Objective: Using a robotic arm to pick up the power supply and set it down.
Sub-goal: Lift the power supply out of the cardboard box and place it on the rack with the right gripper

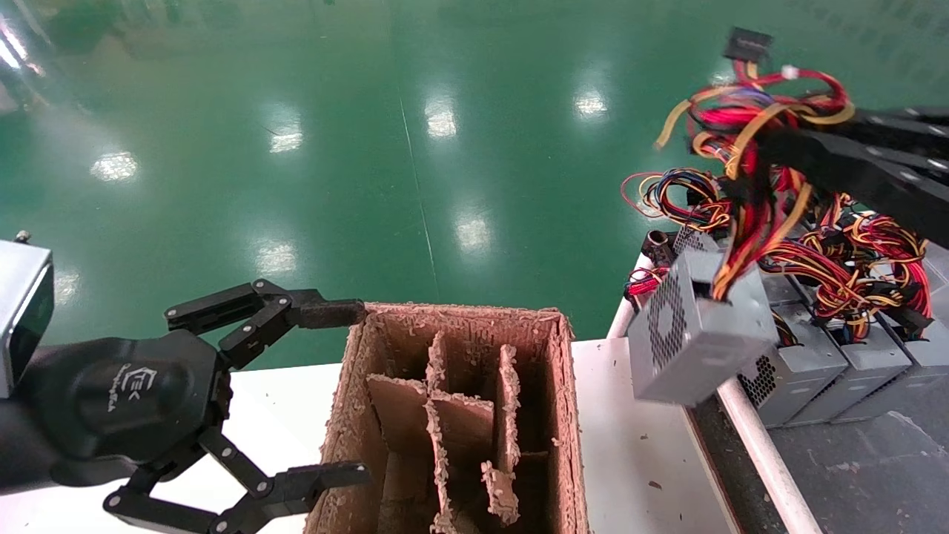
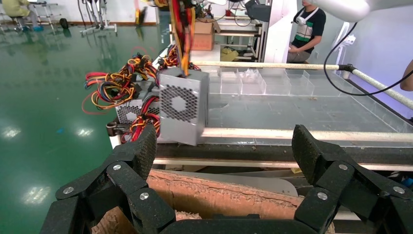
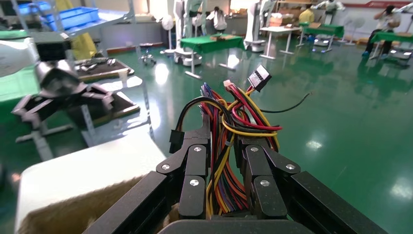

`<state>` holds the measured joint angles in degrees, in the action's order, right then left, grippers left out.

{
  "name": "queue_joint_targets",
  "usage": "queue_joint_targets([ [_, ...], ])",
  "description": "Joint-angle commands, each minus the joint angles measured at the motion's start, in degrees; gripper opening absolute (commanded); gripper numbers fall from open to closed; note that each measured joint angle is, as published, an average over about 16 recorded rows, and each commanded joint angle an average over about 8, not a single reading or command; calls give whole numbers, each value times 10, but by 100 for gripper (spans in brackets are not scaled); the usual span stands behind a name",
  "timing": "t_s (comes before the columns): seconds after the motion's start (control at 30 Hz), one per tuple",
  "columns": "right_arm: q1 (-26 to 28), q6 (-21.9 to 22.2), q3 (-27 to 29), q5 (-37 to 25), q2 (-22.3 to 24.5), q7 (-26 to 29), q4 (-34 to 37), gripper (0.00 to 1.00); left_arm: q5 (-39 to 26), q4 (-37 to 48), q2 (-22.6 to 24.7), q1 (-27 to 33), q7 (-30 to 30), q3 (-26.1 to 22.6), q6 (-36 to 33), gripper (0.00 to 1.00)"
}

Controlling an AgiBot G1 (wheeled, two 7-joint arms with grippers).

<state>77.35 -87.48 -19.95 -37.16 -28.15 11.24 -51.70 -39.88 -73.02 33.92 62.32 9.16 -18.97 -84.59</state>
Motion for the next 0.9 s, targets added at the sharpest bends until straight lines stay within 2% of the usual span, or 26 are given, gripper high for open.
queue_joint_targets([
  [0.03, -1, -24, 3, 5, 13, -4, 14, 0, 0, 0, 0, 0, 0, 0, 0, 100],
  [0.43, -70, -39, -16, 97, 101, -32, 11, 0, 0, 0, 0, 0, 0, 0, 0, 100],
  [0.9, -163, -39, -47, 186, 208, -101, -6, 0, 0, 0, 0, 0, 0, 0, 0, 100],
])
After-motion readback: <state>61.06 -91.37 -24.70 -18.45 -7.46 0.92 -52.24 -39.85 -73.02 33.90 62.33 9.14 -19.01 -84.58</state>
